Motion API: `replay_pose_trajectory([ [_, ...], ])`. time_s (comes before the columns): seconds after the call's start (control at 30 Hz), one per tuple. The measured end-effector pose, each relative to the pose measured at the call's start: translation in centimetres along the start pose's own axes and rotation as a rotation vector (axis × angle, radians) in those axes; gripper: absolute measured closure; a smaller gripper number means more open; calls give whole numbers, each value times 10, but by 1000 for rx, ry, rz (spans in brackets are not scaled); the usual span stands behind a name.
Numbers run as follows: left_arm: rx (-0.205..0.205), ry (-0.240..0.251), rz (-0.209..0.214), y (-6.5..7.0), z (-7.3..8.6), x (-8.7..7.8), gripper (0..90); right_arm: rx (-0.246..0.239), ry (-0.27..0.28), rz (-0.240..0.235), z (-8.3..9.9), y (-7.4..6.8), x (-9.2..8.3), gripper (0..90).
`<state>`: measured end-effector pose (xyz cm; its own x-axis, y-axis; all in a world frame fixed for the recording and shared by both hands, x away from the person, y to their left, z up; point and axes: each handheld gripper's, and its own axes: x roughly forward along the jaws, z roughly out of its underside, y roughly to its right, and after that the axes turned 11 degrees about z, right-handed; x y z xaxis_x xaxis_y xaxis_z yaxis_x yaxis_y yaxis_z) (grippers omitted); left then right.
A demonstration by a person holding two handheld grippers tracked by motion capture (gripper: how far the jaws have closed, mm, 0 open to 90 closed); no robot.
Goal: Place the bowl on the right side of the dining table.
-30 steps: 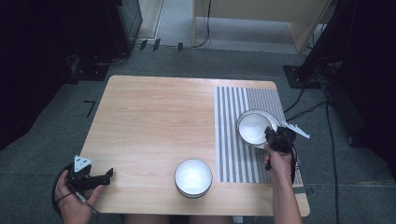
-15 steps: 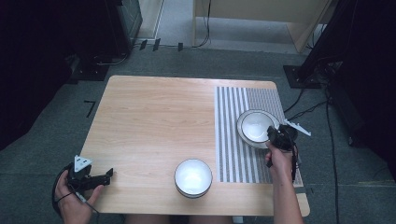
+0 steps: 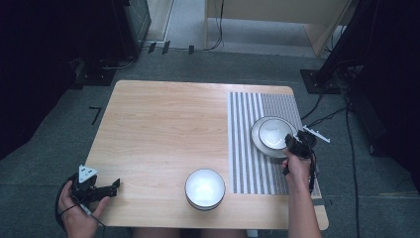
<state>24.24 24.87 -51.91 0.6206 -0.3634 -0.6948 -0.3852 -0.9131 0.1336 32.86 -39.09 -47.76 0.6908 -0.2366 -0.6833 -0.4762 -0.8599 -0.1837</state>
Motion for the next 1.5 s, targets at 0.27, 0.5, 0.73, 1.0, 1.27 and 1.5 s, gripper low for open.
replay_pose_trajectory([
  [0.27,-1,0,0,0,0,0,0,36,-18,0,0,1,5,832],
  [0.5,-1,1,0,0,0,0,0,80,-38,9,-2,1,8,829],
  [0.73,-1,1,0,0,0,0,0,93,-48,21,-2,1,9,828],
  [1.0,-1,1,1,0,0,0,0,108,-58,28,-3,1,10,826],
  [1.27,-1,1,0,0,0,0,0,134,-76,17,-4,1,10,812],
  [1.5,-1,1,0,0,0,0,0,149,-77,12,-4,2,10,804],
])
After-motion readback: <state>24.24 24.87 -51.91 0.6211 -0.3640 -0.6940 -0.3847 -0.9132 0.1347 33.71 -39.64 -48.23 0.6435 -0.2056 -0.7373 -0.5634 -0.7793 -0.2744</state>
